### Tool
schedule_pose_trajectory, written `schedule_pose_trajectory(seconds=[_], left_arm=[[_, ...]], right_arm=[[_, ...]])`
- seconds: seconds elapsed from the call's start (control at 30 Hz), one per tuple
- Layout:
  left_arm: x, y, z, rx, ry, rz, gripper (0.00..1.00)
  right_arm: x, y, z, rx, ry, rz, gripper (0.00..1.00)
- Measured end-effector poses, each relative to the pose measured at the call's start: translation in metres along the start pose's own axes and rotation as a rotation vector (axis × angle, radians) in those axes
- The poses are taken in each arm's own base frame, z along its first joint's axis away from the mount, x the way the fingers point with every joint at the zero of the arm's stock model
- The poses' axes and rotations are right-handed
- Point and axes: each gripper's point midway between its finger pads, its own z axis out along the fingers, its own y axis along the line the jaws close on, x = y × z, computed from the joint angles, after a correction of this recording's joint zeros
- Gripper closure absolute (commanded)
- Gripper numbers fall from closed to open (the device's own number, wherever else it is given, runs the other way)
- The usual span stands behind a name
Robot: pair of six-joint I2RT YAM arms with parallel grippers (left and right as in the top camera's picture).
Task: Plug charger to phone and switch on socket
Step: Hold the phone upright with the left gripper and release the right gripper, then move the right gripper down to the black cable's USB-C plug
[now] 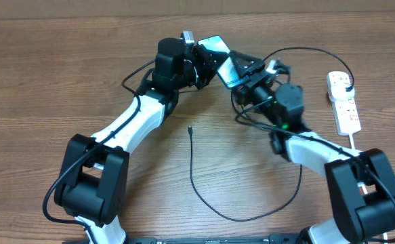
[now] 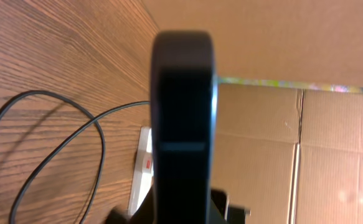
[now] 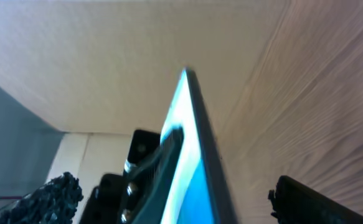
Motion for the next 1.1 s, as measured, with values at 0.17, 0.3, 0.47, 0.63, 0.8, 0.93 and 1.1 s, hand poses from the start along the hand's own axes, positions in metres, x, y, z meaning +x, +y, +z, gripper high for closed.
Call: schedule_pose_trajectory(seconds=[0.17,0.3,0.47,0.63,0.8,0.93,1.1], left_arm=[[-0.022,0.003,-0.016,0.016,0.012,-0.001,0.96],[-0.043,0.006,-0.035,0.033,0.024,0.019,0.96],[-0.057,0.011,-0.058,0.055,0.082,0.041,0.96],[-0.053,0.019,-0.074,0.062,0.176,0.05,0.96],[-0.054,0.03,-0.091,0.055,0.234,0.011,0.96],[-0.063,0.033,-0.105,0.065,0.239,-0.005,0.96],[-0.074,0.035,-0.117,0.077,0.225,-0.009,0.96]], right_arm=[[-0.033,0.015,-0.022,-0.036,0.019,-0.13,0.0],[-0.024,0.031,-0.034,-0.058,0.105,-0.241,0.0],[0.006,0.018,-0.042,0.028,0.244,-0.305,0.0],[0.037,-0.006,-0.047,0.123,0.348,-0.352,0.0],[0.06,-0.005,-0.054,0.142,0.406,-0.437,0.0],[0.077,-0.012,-0.062,0.201,0.442,-0.498,0.0],[0.102,-0.036,-0.069,0.302,0.498,-0.575,0.0]])
